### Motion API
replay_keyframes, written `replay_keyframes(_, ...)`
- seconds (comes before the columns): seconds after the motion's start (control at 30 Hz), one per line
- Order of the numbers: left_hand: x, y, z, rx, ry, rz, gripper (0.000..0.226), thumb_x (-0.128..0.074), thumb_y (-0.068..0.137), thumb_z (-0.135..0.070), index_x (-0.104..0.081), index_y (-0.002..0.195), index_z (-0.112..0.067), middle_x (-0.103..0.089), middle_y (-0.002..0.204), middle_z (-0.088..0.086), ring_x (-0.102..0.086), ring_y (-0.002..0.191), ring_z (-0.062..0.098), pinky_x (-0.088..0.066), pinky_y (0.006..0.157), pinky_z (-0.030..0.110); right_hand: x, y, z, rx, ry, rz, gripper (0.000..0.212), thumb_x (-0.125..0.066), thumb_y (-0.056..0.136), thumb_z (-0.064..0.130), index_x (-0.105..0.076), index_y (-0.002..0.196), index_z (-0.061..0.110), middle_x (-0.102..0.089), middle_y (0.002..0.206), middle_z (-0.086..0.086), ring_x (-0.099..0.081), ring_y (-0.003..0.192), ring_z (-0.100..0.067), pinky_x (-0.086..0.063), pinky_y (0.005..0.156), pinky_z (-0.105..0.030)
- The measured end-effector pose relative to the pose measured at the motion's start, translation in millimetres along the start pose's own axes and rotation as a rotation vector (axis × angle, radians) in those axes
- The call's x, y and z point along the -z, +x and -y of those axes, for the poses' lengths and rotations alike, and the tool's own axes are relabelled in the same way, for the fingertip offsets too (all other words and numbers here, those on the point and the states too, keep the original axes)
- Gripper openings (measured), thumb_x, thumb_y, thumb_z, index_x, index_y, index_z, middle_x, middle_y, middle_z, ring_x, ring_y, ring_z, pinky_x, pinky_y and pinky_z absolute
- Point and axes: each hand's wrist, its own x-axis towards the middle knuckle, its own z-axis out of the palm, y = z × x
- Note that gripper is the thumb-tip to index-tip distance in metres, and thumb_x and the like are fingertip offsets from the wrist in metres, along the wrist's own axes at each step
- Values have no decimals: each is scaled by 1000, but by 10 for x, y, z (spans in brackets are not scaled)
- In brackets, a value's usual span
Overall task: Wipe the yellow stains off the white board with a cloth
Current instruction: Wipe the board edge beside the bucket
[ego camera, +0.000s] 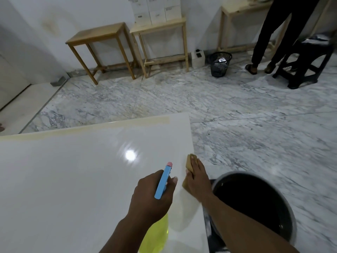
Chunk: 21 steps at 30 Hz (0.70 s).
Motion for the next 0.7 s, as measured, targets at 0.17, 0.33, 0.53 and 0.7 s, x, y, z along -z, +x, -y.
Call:
replay_keyframes(0.17,7,-1056,131,27,-6,-5,34,-67,99,-47,-62,83,-18,-70,74,11,-73,66,34,-63,67,55,-96,-1312,-244,41,-13,-24,62,-45,102,27,-15,157,28,-15,166,5,-14,153,-16,-14,118,-27)
replay_keyframes(0.33,41,-2116,288,75,-13,-15,39,-66,101,-45,-61,83,-11,-70,74,15,-74,67,35,-61,68,57,-148,-2633,-444,-4,11,0,61,-50,99,22,-27,156,27,-21,164,8,-22,150,-15,-27,119,-32)
replay_keyframes(0.53,96,-2985,370,105,-23,-1,42,-66,100,-45,-56,74,-14,-69,70,16,-73,66,35,-60,71,56,95,-3672,-448,-187,227,180,53,-50,96,6,-46,144,29,-42,148,12,-37,143,-11,-26,117,-24)
replay_keyframes(0.7,308,-3205,113,74,-29,-1,44,-66,101,-45,-49,68,-23,-59,63,9,-63,58,25,-51,62,40,603,-3742,-85,-553,199,528,30,-55,98,22,-67,125,19,-68,121,-10,-64,100,-23,-52,89,-33)
